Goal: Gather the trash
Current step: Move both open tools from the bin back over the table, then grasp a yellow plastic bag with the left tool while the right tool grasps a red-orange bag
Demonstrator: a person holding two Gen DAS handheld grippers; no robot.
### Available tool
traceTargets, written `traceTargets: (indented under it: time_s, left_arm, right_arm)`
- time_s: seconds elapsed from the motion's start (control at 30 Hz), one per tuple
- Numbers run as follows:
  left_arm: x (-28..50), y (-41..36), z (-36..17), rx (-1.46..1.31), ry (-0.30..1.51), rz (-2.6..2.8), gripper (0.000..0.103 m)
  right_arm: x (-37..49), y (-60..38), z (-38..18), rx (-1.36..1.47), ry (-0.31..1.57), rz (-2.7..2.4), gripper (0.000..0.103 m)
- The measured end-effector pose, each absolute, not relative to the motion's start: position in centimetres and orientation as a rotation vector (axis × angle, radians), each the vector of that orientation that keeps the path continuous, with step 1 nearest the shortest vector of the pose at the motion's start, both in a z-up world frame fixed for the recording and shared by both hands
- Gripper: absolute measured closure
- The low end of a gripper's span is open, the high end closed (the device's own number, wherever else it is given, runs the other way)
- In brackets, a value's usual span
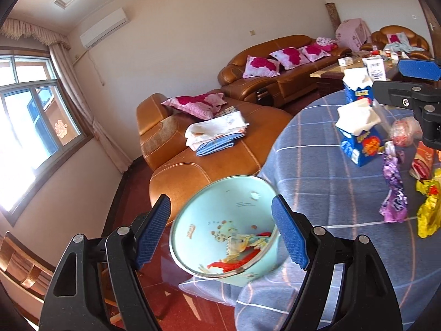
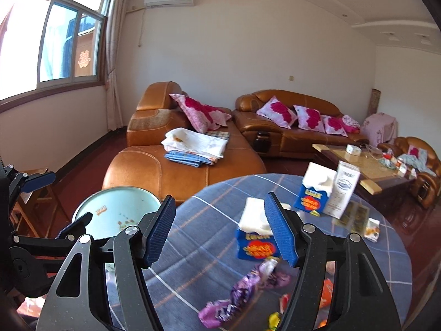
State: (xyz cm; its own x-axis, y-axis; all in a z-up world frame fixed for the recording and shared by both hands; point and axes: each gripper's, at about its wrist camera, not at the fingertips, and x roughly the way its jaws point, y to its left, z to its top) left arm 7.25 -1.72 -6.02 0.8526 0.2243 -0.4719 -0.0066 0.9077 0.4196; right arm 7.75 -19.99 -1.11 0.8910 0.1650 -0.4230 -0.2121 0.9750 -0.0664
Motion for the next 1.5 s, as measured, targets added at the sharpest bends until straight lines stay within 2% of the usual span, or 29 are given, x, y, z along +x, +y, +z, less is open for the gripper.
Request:
traceTargets:
  time_s: [0.37, 0.8, 0.83, 0.9, 0.93, 0.97, 1.07, 1.23, 1.5]
  left_arm:
    - [5.1, -9.7, -7.9, 0.458, 0.538, -0.096, 0.028]
    - [3.0, -17.2, -11.5, 0.532, 0.564, -0.294, 0.028]
    - [2.9, -17.4, -11.9, 0.536, 0.571, -0.307, 0.03]
    - [2.8, -18.1, -12.7, 0.543, 0.596, -0.341, 0.041]
    - [2.8, -18.4, -13.0, 0.541, 0.609, -0.361, 0.049]
    - [2.8, -18.6, -13.3, 0.543, 0.623, -0.381, 0.063]
    - [2.7, -19.2, -13.9, 0.548, 0.639, -0.422, 0.078]
    - [2.6, -19.0, -12.9, 0.514, 0.629, -0.454, 0.084]
    - [2.3, -16.5, -8.6, 0.462, 0.522, -0.398, 0.084]
  right_arm:
    - [1.9, -30.9, -6.9, 0.009, 0.561, -0.102, 0.035]
    - [-0.8, -35.1, -10.7, 0.103, 0.612, -0.216, 0.035]
    - [-0.9, -35.3, -10.9, 0.109, 0.613, -0.214, 0.035]
    - [-0.9, -35.5, -11.1, 0.116, 0.613, -0.212, 0.035]
    - [-0.9, -35.6, -11.1, 0.121, 0.614, -0.21, 0.035]
    - [-0.8, -35.7, -11.2, 0.125, 0.614, -0.211, 0.035]
    - [-0.6, -35.9, -11.3, 0.134, 0.614, -0.212, 0.035]
    - [-0.2, -36.1, -11.0, 0.141, 0.612, -0.22, 0.035]
    - [2.9, -35.2, -10.1, 0.129, 0.648, -0.196, 0.036]
